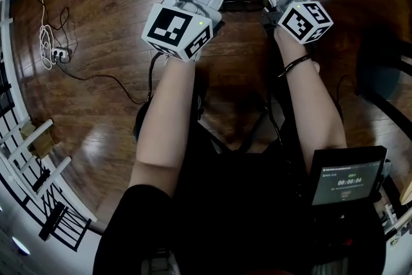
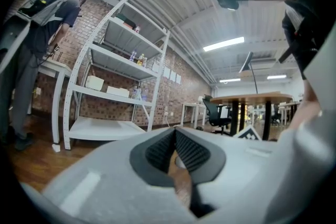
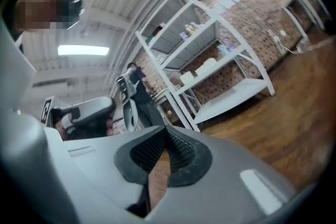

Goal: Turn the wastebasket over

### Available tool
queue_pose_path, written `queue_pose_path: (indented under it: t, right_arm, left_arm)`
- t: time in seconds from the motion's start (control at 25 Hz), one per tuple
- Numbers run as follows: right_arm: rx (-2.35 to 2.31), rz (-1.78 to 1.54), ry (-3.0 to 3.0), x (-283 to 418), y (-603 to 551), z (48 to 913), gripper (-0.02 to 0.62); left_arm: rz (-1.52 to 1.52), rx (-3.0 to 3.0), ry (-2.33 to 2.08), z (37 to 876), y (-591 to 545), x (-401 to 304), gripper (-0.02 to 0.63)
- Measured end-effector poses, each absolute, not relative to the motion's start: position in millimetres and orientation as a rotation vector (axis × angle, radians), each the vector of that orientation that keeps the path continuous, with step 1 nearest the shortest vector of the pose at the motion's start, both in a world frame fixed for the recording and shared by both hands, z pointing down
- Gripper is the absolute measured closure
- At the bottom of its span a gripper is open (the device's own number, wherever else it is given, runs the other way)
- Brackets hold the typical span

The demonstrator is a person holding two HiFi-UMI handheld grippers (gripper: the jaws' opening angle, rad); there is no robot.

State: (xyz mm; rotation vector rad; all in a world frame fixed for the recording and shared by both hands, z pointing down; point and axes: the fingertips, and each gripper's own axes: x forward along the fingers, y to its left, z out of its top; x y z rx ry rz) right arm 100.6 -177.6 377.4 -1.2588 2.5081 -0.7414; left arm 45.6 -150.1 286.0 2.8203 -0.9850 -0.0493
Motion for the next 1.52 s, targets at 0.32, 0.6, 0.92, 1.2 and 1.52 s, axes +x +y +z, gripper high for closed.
queue_pose_path:
  t: [0.32, 0.6, 0.92, 1.2, 1.52]
  right_arm:
    - [-1.398, -1.233, 1.735, 133, -154, 514, 0.584]
    - [-1.392, -1.356, 1.532, 97, -130, 566, 0.583]
    - [-1.542, -1.504, 1.407, 113, -104, 633, 0.476]
    - [-1.496, -1.603, 1.346, 103, -108, 664, 0.364]
    - [-1.459, -1.626, 1.347, 95, -120, 686, 0.360]
  left_arm:
    - [-0.083, 2.805, -1.017, 280, -155, 29, 0.604]
    - [-0.109, 2.790, -1.021, 277, -156, 22, 0.604]
    - [-0.113, 2.757, -1.016, 269, -156, 24, 0.604]
    - [-0.111, 2.750, -1.019, 272, -157, 23, 0.604]
    - [-0.113, 2.729, -1.029, 276, -168, 10, 0.604]
